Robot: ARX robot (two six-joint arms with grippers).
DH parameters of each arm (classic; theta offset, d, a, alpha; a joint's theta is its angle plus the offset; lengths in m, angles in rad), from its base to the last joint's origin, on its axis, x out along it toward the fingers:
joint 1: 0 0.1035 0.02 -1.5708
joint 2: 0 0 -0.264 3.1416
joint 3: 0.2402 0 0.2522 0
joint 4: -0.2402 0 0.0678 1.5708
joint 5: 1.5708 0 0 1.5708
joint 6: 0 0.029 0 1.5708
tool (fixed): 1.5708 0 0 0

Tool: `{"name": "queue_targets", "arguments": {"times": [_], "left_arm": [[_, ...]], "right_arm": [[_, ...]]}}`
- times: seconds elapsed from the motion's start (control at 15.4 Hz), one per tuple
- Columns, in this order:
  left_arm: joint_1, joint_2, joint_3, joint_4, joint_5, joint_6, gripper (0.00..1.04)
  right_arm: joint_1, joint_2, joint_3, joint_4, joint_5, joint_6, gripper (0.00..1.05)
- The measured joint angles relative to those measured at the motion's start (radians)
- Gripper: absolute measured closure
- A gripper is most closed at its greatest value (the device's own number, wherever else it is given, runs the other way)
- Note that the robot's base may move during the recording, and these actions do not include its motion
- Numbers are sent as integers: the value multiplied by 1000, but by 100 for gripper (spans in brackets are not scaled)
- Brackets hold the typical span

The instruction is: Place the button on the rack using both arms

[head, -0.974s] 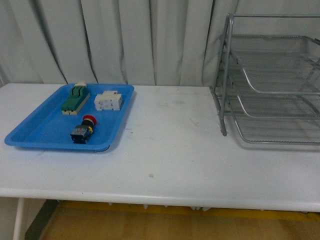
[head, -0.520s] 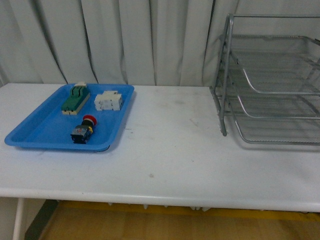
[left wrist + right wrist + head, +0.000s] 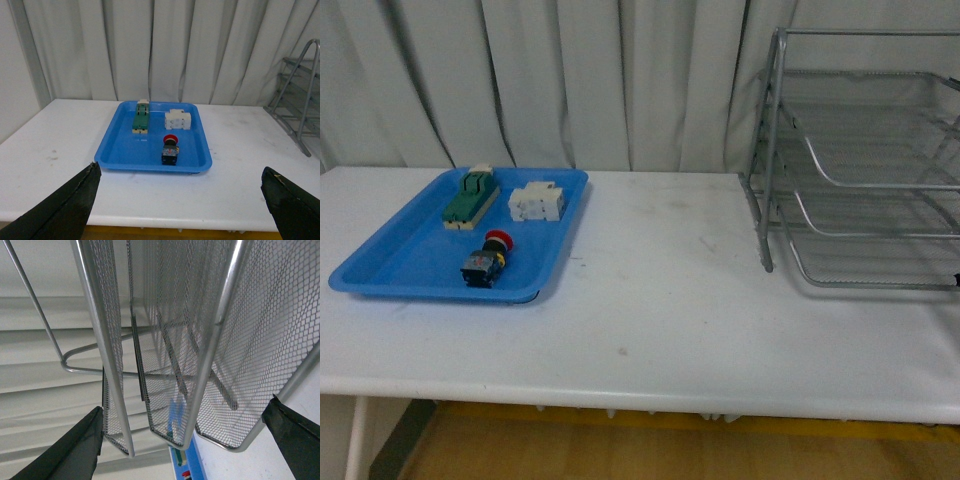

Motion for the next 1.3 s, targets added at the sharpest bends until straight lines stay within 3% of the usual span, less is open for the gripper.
{"name": "queue_targets", "arguments": {"times": [0.84, 0.97, 1.17, 1.3], "left_arm": [[0, 0, 0, 0, 0, 0, 7], [0, 0, 0, 0, 0, 0, 7], [0, 0, 0, 0, 0, 0, 7], [0, 0, 0, 0, 0, 0, 7]], "right_arm": [[44, 106, 133, -4, 46, -30, 7], [45, 132, 163, -2, 53, -39, 20], [51, 140, 192, -2, 56, -53, 53], [51, 160, 216, -27, 64, -66, 70]]}}
